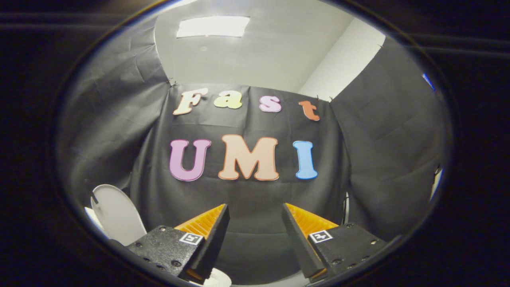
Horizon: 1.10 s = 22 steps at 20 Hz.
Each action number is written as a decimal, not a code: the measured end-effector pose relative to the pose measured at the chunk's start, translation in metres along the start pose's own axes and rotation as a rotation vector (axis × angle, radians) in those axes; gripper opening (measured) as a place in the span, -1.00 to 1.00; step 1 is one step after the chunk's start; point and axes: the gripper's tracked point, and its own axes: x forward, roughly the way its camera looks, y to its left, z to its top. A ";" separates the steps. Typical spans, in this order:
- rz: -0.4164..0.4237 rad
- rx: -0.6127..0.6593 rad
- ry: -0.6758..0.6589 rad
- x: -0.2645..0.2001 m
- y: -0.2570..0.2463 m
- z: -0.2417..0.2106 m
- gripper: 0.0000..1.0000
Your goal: Open the toilet lid.
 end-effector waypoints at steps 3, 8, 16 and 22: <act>-0.007 0.057 0.042 -0.001 -0.026 -0.030 0.55; -0.029 0.196 0.053 0.001 -0.050 -0.072 0.53; 0.253 0.427 0.120 -0.009 -0.057 -0.120 0.37; 0.237 0.325 0.266 -0.044 -0.080 -0.156 0.25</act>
